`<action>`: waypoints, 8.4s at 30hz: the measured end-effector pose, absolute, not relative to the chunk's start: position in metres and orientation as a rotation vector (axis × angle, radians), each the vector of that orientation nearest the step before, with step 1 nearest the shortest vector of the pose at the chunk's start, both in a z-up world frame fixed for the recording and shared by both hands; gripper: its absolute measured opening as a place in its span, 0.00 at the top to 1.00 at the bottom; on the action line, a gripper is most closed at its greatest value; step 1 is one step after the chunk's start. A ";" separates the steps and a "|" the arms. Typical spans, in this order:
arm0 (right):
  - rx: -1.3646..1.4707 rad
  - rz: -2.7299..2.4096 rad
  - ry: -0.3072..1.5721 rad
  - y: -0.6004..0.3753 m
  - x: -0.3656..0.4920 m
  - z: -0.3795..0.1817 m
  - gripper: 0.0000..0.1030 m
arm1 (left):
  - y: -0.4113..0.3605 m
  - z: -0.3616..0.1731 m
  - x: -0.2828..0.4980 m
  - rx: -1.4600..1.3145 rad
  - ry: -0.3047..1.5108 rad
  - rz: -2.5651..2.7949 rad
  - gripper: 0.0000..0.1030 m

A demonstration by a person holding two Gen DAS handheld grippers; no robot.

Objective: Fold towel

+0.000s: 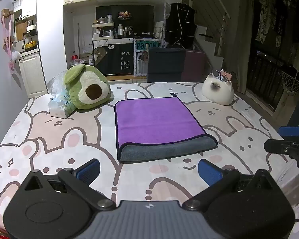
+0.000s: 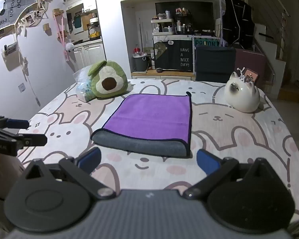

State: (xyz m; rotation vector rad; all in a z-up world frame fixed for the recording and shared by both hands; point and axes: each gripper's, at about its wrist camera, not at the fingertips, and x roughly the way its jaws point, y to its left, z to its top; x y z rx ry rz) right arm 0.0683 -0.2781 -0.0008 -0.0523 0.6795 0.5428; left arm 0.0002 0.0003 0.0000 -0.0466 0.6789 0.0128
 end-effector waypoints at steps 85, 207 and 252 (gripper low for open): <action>-0.055 0.539 0.683 -0.278 0.069 -0.001 0.00 | -0.008 0.001 0.000 -0.042 0.674 0.010 0.00; -0.053 0.479 0.828 -0.252 0.222 -0.145 0.00 | 0.075 -0.133 0.180 -0.172 0.840 0.015 0.13; -0.061 0.662 0.948 -0.262 0.250 -0.143 0.95 | 0.093 -0.124 0.202 -0.178 0.935 -0.074 0.96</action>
